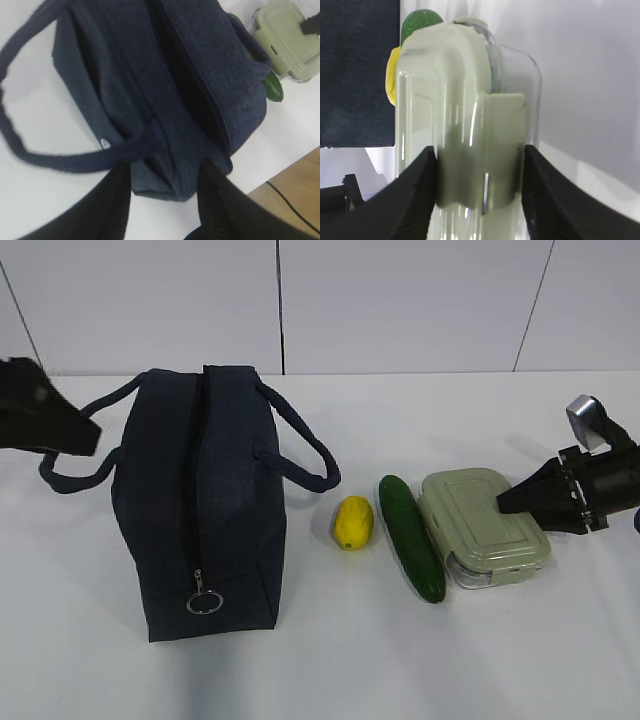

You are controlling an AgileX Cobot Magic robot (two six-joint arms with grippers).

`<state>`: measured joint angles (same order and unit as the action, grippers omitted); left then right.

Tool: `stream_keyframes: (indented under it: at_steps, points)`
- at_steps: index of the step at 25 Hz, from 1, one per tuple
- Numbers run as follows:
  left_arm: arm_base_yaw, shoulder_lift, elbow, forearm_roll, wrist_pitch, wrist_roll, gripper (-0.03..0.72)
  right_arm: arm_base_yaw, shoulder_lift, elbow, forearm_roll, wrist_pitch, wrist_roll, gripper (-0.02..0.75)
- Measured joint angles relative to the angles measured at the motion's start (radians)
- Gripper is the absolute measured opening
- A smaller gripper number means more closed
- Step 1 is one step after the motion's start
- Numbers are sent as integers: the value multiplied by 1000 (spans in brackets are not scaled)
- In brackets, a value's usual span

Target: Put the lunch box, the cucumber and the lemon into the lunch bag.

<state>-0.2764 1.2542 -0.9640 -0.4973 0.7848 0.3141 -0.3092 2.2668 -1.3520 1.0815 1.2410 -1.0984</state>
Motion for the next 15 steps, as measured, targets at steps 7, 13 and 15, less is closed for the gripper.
stream_keyframes:
  at_steps: [7,13,15]
  points:
    - [-30,228,-118,53,-12,-16,320,0,0,0,0,0,0,386]
    - [-30,322,-151,112,1,-74,321,0,0,0,0,0,2,386]
    - [-30,338,-151,131,4,-77,316,0,0,0,0,0,2,386]
